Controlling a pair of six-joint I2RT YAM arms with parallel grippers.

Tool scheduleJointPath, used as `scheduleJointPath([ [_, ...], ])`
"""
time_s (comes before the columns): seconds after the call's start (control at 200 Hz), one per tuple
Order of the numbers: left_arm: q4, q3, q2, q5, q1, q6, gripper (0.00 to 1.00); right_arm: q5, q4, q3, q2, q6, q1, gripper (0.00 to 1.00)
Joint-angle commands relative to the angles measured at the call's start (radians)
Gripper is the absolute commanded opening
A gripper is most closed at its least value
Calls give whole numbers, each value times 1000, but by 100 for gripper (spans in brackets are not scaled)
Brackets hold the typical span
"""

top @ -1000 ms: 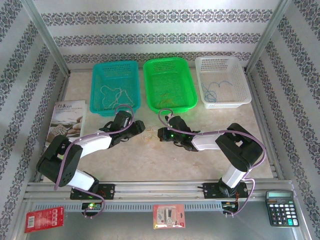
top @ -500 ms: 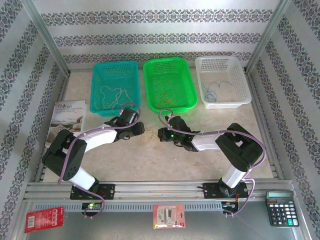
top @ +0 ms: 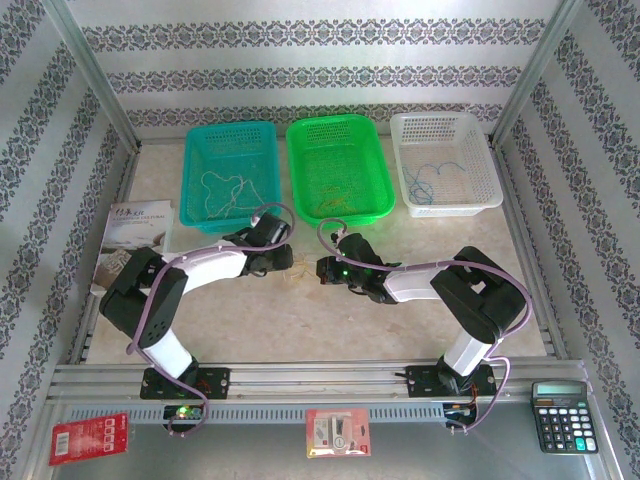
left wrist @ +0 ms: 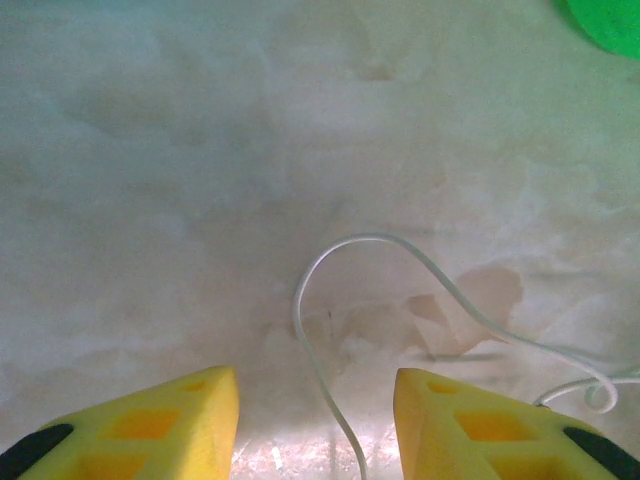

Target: Untangle the cables

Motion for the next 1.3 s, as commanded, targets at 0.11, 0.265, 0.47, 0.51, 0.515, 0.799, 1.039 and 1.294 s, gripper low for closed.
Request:
scheduleJointPath([
  [0.11, -72, 42, 47, -47, -28, 40, 41, 4, 31, -8, -19, 15, 11, 0],
  [0.265, -88, 56, 67, -69, -39, 51, 40, 3, 31, -8, -19, 17, 11, 0],
  [0.47, -103, 67, 87, -86, -47, 63, 27, 1, 31, -8, -19, 19, 10, 0],
  [0.51, -103, 68, 89, -85, -48, 64, 26, 1, 31, -6, -20, 18, 11, 0],
  [0.515, -103, 69, 90, -86, -48, 64, 26, 1, 31, -6, -20, 18, 11, 0],
  [0.799, -110, 66, 82, -83, -53, 72, 1, 2, 29, -3, -22, 20, 10, 0],
  [1.039, -162, 77, -60, -70, -51, 96, 0, 7, 23, -5, -21, 14, 8, 0],
  [1.294, -133, 109, -277, 111, -46, 45, 0, 13, 29, -21, -15, 9, -2, 0],
])
